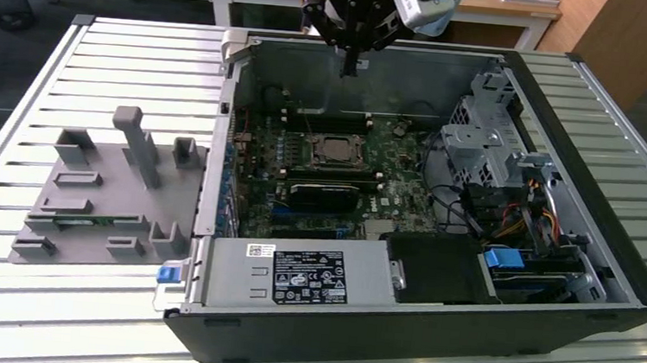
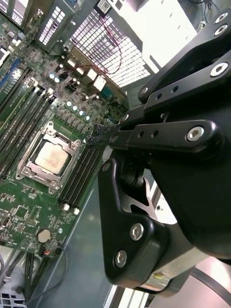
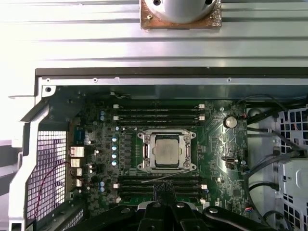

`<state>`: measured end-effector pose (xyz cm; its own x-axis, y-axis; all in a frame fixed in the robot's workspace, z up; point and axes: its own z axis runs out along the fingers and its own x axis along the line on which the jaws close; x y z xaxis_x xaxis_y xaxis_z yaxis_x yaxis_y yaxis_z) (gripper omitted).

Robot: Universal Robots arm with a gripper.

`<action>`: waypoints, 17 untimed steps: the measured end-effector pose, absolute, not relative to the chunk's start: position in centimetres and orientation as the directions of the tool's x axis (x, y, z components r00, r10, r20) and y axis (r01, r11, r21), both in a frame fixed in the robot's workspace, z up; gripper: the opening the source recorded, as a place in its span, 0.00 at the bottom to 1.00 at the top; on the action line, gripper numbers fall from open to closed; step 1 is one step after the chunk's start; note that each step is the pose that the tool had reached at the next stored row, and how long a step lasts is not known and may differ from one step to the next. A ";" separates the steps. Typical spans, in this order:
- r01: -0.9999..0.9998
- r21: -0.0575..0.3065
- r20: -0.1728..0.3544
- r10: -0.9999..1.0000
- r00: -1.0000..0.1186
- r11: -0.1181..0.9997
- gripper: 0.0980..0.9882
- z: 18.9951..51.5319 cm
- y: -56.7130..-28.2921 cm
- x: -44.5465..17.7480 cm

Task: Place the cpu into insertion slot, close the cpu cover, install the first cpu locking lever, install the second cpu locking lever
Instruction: 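Install the first cpu locking lever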

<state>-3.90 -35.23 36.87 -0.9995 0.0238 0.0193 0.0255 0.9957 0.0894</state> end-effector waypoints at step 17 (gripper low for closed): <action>0.025 0.089 0.019 0.024 -1.000 0.996 0.01 35.3 -35.2 -3.9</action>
<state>-3.90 -35.23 35.33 -0.9995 0.0238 0.0194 0.0255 0.9957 0.0891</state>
